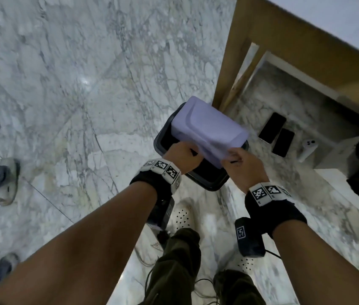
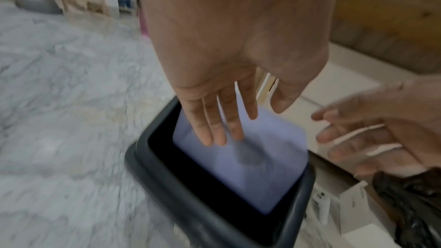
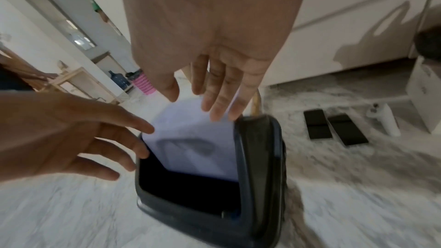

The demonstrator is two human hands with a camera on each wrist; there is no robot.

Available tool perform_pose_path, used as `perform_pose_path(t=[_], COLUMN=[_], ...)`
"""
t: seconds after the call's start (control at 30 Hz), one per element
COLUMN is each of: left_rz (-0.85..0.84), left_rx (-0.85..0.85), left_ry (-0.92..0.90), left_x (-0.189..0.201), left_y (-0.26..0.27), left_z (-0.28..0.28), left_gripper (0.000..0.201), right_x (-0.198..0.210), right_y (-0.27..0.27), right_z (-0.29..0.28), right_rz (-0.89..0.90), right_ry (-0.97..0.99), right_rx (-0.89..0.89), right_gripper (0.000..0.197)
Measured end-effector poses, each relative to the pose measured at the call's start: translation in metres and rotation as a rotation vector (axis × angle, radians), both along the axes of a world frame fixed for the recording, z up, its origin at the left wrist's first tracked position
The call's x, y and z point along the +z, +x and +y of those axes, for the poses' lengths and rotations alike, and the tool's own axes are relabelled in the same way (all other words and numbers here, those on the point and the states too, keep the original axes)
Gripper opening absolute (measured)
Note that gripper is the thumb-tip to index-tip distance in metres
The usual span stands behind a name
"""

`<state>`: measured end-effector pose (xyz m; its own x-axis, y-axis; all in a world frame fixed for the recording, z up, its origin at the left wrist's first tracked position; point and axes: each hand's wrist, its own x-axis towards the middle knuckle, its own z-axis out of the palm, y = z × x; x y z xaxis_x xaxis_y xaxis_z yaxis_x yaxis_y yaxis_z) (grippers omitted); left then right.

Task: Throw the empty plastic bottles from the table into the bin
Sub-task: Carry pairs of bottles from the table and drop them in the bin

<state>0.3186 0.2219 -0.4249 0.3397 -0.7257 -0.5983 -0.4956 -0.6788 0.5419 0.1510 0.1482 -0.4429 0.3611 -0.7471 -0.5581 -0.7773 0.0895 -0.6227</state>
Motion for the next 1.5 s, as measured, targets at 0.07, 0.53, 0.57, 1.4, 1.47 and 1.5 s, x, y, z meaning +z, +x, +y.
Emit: perform_pose_path(t=[0.07, 0.53, 0.57, 1.4, 1.47, 1.5], left_rz=[0.021, 0.036, 0.042, -0.213, -0.222, -0.206], left_rx=[0.018, -0.234, -0.257, -0.310, -0.334, -0.342], left_ry=[-0.015, -0.270, -0.280, -0.225, -0.195, -0.183], left_x=[0.035, 0.303, 0.316, 0.312, 0.307, 0.305], left_y=[0.004, -0.038, -0.044, -0.176, -0.177, -0.178], left_z=[-0.007, -0.073, -0.076, -0.244, -0.252, -0.256], left_gripper=[0.025, 0.026, 0.028, 0.084, 0.085, 0.082], right_x=[0.025, 0.282, 0.295, 0.323, 0.322, 0.321], right_y=[-0.002, -0.058, -0.066, -0.208, -0.206, -0.205], right_z=[-0.008, -0.043, -0.042, -0.115, -0.124, -0.128], right_rz=[-0.024, -0.109, -0.105, -0.111, -0.110, -0.104], right_ry=[-0.051, -0.175, -0.194, -0.157, -0.167, -0.164], right_rx=[0.013, -0.072, -0.097, -0.702, -0.743, -0.760], right_gripper=[0.029, 0.032, 0.030, 0.085, 0.087, 0.089])
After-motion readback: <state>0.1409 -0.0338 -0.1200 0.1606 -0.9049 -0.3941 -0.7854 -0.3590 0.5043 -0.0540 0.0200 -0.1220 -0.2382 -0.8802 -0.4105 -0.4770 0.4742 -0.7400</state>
